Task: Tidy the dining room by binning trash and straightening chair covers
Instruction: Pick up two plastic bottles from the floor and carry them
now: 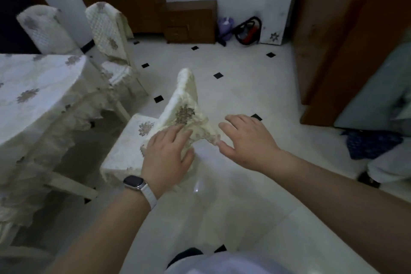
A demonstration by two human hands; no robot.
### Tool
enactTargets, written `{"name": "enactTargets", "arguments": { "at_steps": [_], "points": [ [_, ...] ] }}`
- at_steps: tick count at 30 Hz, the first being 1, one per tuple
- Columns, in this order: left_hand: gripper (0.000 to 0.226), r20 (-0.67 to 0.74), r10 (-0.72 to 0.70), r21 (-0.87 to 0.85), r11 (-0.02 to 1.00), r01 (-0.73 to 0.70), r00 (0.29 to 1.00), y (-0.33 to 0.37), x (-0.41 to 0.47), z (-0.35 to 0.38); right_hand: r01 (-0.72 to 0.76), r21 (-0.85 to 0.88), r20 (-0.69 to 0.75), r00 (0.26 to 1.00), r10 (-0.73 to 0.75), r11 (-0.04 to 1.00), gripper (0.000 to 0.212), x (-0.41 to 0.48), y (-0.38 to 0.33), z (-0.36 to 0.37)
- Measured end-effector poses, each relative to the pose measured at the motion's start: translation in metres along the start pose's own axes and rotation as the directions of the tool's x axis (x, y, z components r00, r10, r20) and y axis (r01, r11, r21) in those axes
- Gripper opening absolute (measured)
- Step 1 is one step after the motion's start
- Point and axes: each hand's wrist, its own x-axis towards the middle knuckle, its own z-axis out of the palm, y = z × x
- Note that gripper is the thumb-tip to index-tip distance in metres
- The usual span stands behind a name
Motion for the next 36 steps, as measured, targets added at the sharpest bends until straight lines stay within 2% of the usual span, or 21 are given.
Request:
{"name": "enactTargets", "arguments": {
  "at_steps": [7, 11, 14, 19, 27, 36],
  "points": [
    [0.048, 0.012, 0.057, -0.032, 0.998, -0.056, 0.998, 0.019, 0.063, 0.022, -0.115, -0.035, 0.065, 0.991, 0.117, 0.993, 0.056, 0.003, 0.051, -0.002],
    [0.048, 0.032, 0.066, -0.058, 0.996, -0.064, 0.997, 0.012, 0.095, 0.041, -0.135, -0.06, 0.041, 0.99, 0.137, 0.989, 0.053, 0.026, 0.076, 0.01],
    [0.048, 0.059, 0.067, -0.087, 0.994, -0.061, 0.996, -0.005, 0.13, 0.058, -0.118, -0.079, 0.039, 0.992, 0.121, 0.99, 0.05, 0.057, 0.095, 0.025],
    [0.05, 0.054, 0.046, -0.159, 0.987, -0.037, 0.997, -0.05, 0.205, 0.09, -0.141, -0.128, 0.13, 0.979, 0.157, 0.982, 0.054, 0.135, 0.118, 0.052],
    [0.044, 0.062, 0.057, -0.191, 0.981, -0.044, 0.996, -0.116, 0.32, 0.12, -0.138, -0.201, 0.156, 0.973, 0.171, 0.97, 0.051, 0.253, 0.147, 0.074],
    [0.052, 0.045, 0.046, -0.234, 0.972, -0.034, 0.998, -0.16, 0.383, 0.135, -0.14, -0.233, 0.214, 0.958, 0.191, 0.962, 0.056, 0.331, 0.172, 0.09]
  ]
}}
